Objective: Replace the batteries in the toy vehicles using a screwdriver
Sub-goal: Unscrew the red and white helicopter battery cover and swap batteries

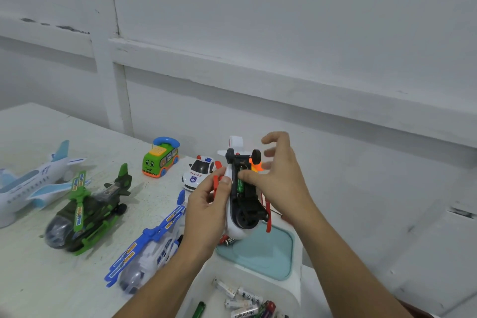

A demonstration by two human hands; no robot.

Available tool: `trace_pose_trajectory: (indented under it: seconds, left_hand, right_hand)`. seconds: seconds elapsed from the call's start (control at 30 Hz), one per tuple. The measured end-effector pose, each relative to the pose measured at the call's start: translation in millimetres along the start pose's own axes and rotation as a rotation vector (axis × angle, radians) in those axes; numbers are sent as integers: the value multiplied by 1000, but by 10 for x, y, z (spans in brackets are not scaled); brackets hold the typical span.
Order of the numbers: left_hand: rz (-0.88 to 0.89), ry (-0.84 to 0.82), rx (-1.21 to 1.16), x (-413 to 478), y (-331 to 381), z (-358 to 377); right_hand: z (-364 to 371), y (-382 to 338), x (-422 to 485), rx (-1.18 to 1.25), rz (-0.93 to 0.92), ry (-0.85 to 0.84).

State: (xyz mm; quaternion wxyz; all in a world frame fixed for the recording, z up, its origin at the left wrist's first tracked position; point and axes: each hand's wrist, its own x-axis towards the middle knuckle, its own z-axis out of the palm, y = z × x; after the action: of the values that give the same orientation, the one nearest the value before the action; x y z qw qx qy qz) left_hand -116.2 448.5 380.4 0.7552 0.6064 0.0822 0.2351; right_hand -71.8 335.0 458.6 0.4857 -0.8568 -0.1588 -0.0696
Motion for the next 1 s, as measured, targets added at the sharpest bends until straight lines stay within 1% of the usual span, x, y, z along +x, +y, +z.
trace_pose_trajectory:
  seconds: [0.1,0.17,0.27,0.47,0.77,0.83,0.9,1.0]
  left_hand:
    - [20,-10,16,-28,1,13]
    - [26,-21,20,-45,3,34]
    - [29,-27,27,-69,-20,36]
    - [36,-19,53,-98,-18,56]
    - [63,-18,53,-127,63,73]
    - [56,-3,24,-94,66,53]
    - [38,5,-18,-61,87,45]
    - [28,38,-31,-14,144,21]
  right_hand:
    - [-36,16,30,180,196,-113]
    - [-73,8,43,260,239,-169]
    - [-103,-1,26,253,221,-185]
    - [-104,23,-9,255,189,-159]
    - [-67,16,22,159,172,-115]
    - [-71,11,23,218,141,-129]
    - [-100,14,45,331,143,-197]
    - [-163,67,93,520,241,-328]
